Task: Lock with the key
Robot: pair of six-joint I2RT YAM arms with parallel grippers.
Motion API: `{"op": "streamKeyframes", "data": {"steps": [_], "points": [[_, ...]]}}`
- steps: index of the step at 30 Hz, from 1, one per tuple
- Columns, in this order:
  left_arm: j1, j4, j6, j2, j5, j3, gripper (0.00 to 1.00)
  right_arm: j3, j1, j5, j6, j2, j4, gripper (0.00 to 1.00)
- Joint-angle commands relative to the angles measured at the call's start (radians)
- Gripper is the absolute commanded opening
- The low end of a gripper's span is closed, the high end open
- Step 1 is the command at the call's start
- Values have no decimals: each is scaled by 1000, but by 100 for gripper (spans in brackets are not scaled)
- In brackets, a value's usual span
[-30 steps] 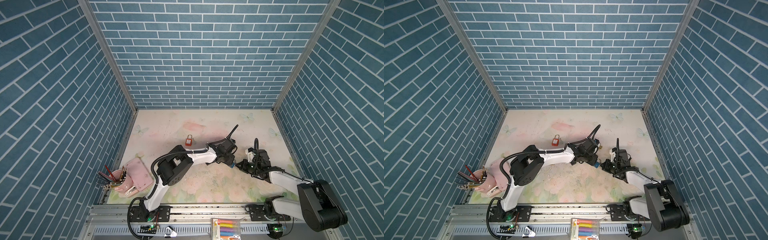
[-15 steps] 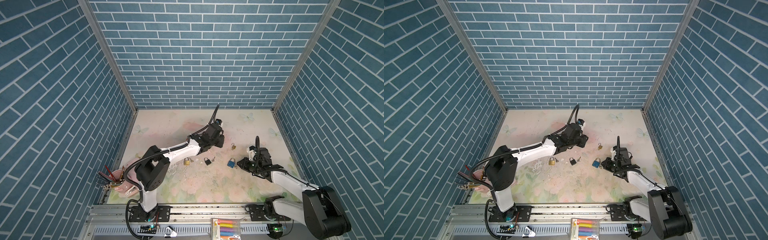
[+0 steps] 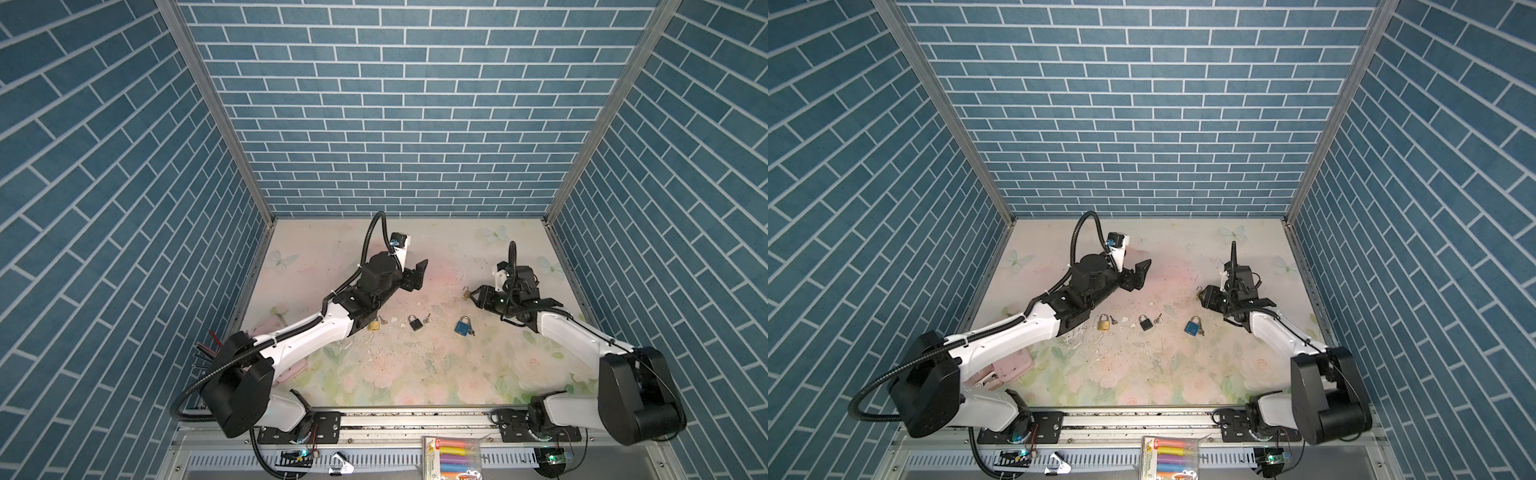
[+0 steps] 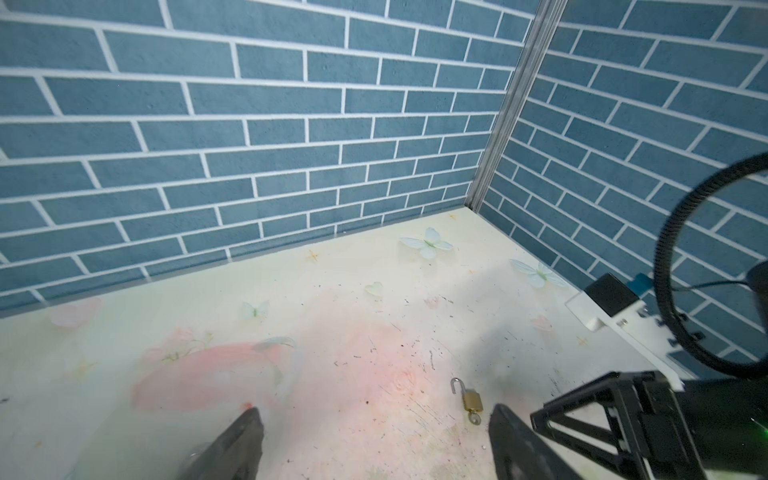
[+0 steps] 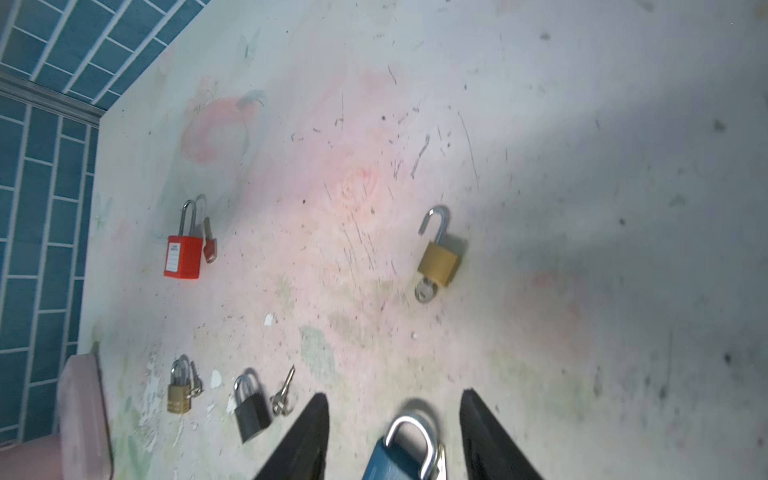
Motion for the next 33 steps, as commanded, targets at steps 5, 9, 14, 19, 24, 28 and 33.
{"op": "streamKeyframes", "data": {"steps": [5, 9, 14, 19, 24, 28, 33], "points": [[18, 49, 7, -121, -5, -125, 86, 222, -6, 15, -60, 281, -38, 58], [22, 71, -25, -162, -34, -192, 86, 279, -3, -4, -31, 370, -50, 58], [36, 68, -75, -161, -35, -214, 86, 272, 19, 41, -12, 386, -38, 59], [54, 50, -77, -135, 25, -191, 86, 259, 47, 101, -5, 397, -38, 59], [54, 4, -51, -113, 86, -149, 86, 260, 88, 108, 13, 420, -25, 58], [55, -15, -48, -107, 103, -133, 86, 261, 114, 90, 28, 447, 6, 58], [52, -42, -50, -103, 104, -115, 86, 258, 135, 50, 42, 460, 53, 58]]}}
